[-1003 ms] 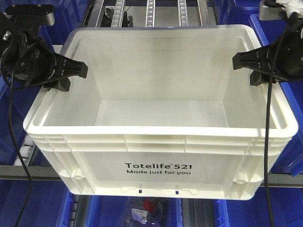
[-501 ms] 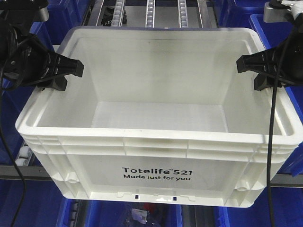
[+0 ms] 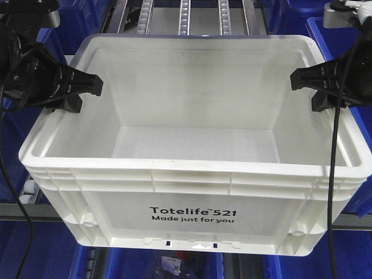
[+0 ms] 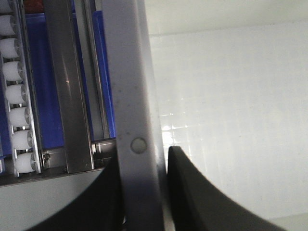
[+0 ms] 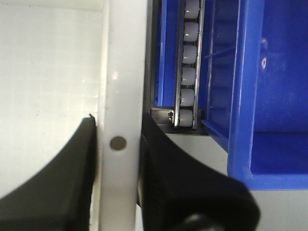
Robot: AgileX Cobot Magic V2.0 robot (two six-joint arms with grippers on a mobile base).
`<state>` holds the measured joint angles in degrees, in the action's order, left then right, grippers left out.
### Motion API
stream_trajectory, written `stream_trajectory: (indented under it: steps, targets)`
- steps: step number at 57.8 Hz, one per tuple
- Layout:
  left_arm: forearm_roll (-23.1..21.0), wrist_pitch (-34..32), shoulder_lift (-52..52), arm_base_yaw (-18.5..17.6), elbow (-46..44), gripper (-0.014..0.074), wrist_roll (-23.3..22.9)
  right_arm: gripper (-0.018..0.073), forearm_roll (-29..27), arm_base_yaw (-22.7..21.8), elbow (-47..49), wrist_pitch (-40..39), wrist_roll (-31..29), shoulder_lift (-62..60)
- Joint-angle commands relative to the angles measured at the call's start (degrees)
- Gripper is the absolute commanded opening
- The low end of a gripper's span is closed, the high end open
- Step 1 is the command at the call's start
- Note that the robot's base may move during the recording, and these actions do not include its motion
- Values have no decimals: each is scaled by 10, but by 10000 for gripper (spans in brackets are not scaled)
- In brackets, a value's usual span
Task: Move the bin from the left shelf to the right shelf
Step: 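Pinch both side rims and pull the crate toward the robot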
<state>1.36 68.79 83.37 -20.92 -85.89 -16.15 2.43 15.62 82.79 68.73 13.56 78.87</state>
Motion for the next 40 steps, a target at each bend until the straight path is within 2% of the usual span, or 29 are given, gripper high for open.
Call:
stream_trajectory:
  steps: [1,40]
  targets:
    - [-17,-54,-28,-10,-21,-6,20,0,-13,4,22,-59,-20,-25]
    - [-17,-54,-28,-9,-21,-6,20,0,-13,4,22,-59,-19,-24]
